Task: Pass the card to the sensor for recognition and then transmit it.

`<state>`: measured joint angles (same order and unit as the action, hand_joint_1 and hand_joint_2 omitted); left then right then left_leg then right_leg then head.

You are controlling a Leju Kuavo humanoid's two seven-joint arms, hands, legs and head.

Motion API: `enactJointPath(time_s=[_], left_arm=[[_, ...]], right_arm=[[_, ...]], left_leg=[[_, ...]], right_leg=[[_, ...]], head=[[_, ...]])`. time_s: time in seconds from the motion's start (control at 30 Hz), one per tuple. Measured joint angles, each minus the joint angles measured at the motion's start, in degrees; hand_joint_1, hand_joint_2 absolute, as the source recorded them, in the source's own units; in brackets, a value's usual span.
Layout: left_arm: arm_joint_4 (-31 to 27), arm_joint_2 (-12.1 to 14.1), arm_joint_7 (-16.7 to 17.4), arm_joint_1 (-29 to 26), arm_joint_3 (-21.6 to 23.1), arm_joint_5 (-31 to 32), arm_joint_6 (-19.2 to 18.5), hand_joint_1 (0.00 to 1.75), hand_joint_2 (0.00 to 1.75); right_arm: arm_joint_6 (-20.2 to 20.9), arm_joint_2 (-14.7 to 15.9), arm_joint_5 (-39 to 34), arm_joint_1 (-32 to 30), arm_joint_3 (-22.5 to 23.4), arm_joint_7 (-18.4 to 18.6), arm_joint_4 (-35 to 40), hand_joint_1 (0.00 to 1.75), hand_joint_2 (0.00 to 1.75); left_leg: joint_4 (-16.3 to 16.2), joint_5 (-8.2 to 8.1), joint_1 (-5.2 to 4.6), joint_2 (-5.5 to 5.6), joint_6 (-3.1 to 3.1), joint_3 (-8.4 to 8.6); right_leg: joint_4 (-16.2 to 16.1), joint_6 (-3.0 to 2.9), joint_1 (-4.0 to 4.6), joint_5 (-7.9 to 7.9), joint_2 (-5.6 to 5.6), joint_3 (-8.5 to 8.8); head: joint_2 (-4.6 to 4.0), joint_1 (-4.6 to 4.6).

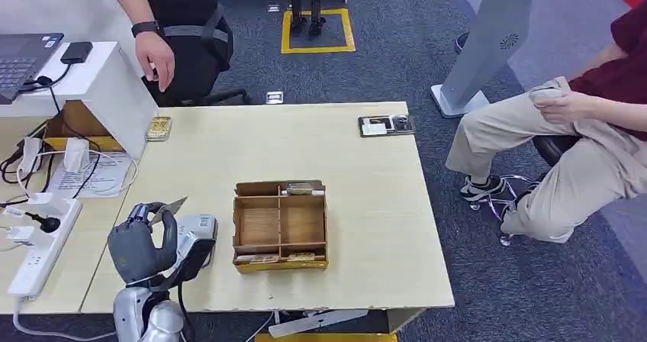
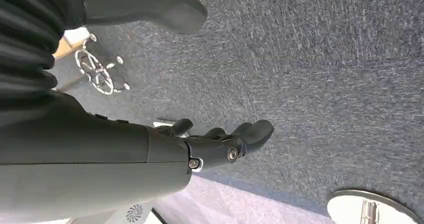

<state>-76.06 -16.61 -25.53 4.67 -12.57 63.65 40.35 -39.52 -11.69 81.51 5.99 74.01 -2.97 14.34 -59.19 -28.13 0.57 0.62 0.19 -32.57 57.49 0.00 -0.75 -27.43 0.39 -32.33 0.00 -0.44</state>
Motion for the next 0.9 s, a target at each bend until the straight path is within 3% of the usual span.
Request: enactJointPath(time_s=[0.43,0.9], left_arm=[[9.01,-0.7,5.27,11.74,-5.66,-4.9,-0.11,1.75,1.75],[14.03,-0.52,5.75,15.66,-6.69,-9.15,-0.11,1.75,1.75]], right_arm=[[0.02,-0.15,0.61,0.08,-1.51,0.02,-0.07,0.0,1.75],[0.02,-0.39,0.48,0.12,-1.9,0.02,-0.07,0.0,1.75]], left_leg=[[-0.01,0.02,0.01,0.02,-0.01,-0.05],[-0.01,0.02,0.01,0.02,-0.01,-0.07]], right_leg=[[0.01,-0.03,0.01,0.03,-0.03,0.01],[0.01,-0.03,0.01,0.03,-0.03,0.0]], head=[[0.0,-0.02],[0.0,0.0]])
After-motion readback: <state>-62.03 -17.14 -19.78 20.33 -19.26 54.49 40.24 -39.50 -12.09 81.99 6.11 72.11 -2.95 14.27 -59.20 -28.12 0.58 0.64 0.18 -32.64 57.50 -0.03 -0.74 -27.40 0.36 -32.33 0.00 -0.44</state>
